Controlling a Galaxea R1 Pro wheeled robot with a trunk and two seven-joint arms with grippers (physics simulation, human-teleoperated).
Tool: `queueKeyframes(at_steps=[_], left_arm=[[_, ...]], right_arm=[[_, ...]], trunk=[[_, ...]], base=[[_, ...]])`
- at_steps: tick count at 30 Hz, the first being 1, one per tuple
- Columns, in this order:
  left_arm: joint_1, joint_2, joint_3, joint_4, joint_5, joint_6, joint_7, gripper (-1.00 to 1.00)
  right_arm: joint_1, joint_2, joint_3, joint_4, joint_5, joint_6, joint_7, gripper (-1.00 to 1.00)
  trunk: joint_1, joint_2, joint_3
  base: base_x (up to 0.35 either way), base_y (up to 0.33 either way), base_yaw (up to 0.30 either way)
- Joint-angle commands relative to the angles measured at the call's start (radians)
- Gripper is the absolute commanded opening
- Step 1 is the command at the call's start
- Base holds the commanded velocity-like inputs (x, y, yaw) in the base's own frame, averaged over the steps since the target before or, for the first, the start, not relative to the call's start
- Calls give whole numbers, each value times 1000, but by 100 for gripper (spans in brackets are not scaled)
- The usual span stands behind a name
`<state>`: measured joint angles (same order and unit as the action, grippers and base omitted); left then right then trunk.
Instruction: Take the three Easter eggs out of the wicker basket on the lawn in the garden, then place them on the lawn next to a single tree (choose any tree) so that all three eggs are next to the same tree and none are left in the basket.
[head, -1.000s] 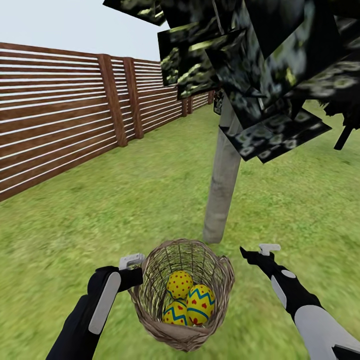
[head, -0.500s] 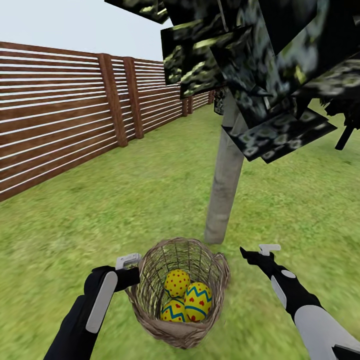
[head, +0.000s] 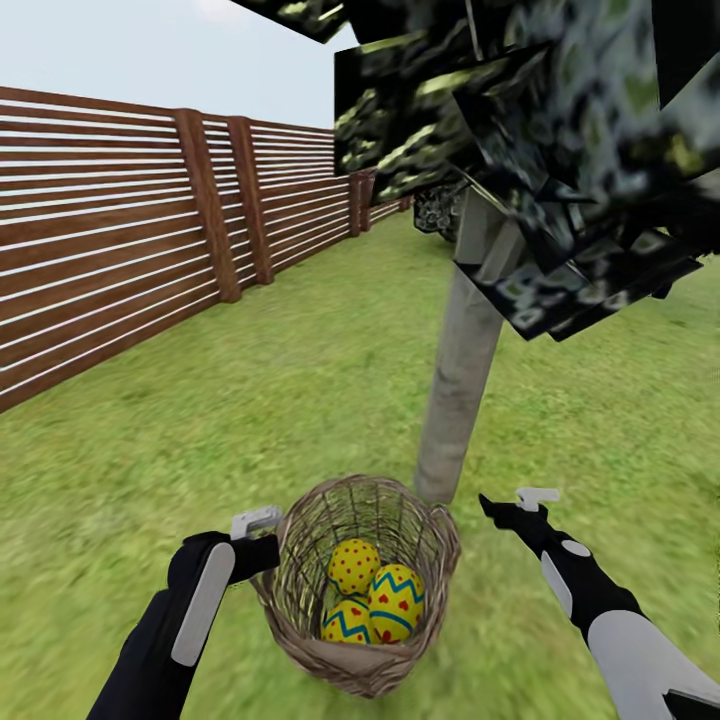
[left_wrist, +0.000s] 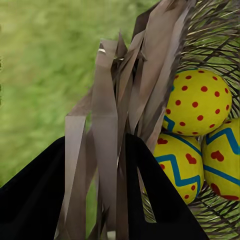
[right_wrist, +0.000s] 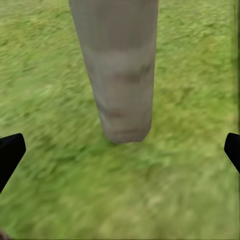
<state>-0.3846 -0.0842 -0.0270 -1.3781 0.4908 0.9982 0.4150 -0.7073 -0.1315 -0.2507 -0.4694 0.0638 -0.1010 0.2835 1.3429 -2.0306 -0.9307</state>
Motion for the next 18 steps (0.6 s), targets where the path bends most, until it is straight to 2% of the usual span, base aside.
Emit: queueKeyframes(at_steps=[1, 6, 13, 18], left_arm=[[0, 0, -1, -1, 22, -1, 10, -100], [0, 0, -1, -1, 22, 0, 10, -100], [0, 0, -1, -1, 22, 0, 10, -100], [0, 0, -2, -1, 23, -1, 10, -100]], right_arm=[[-1, 1, -8, 1, 7, -3, 8, 100], [-1, 1, -8, 1, 7, -3, 8, 100], [-1, 1, -9, 0, 7, -3, 8, 100], [0, 1, -9, 1, 7, -11, 7, 100]], trunk=[[0, 0, 0], [0, 0, 4], [0, 0, 5], [0, 0, 5]], base=[[227, 215, -226], [227, 216, -186], [226, 219, -5], [74, 38, 0]])
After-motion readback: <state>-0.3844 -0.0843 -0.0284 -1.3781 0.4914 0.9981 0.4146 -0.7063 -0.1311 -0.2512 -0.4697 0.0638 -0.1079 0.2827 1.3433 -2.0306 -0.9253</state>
